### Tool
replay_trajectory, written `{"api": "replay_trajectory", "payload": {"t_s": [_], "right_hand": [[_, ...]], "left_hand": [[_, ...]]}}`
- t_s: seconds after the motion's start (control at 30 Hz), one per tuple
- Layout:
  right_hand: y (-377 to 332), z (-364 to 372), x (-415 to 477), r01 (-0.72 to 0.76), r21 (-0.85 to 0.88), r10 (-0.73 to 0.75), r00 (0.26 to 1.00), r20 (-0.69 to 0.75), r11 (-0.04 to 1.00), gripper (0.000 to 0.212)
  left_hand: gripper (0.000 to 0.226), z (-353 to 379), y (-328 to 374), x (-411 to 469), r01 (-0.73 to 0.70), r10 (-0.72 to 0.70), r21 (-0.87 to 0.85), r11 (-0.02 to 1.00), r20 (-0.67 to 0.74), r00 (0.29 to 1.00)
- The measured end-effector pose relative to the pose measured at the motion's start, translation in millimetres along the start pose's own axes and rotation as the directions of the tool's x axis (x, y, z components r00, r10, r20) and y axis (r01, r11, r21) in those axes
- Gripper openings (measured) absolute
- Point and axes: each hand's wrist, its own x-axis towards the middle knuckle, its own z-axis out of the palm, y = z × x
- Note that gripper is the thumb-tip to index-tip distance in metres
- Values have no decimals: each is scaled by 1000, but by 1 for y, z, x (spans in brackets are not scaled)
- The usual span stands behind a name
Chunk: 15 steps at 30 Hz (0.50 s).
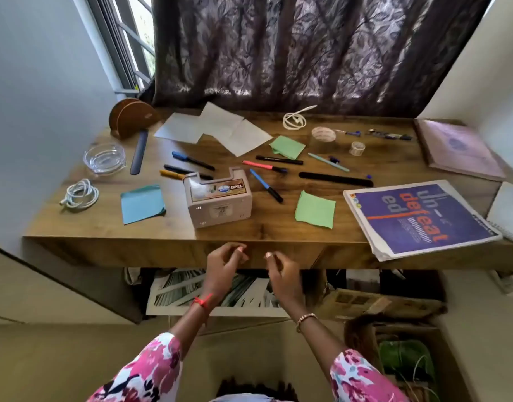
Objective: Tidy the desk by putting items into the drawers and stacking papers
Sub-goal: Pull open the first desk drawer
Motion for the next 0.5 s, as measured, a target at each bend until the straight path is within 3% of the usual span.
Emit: {"api": "replay_trajectory", "payload": {"t_s": [0.07,0.13,0.2,0.27,0.33,0.43,0.5], "right_hand": [[7,12,5,-277,207,285,958,-8,938,29],[17,22,10,-495,410,492,862,120,766,35],[24,31,17,-610,571,605,762,232,549,39],[31,40,24,-625,697,671,687,279,351,41],[37,49,28,-608,759,711,640,292,235,41],[47,61,35,-542,831,726,622,295,126,41],[53,65,39,-486,870,716,637,285,86,44]], "left_hand": [[22,-8,-13,7,256,-263,-208,944,-5,965],[30,-18,-29,14,474,-485,-370,799,68,872],[33,-28,-45,22,597,-616,-502,626,151,773],[35,-37,-60,31,632,-678,-578,516,174,714],[40,-45,-76,37,635,-724,-642,430,175,667],[46,-54,-96,49,574,-755,-768,282,191,627],[36,-57,-104,53,529,-746,-822,210,216,631]]}}
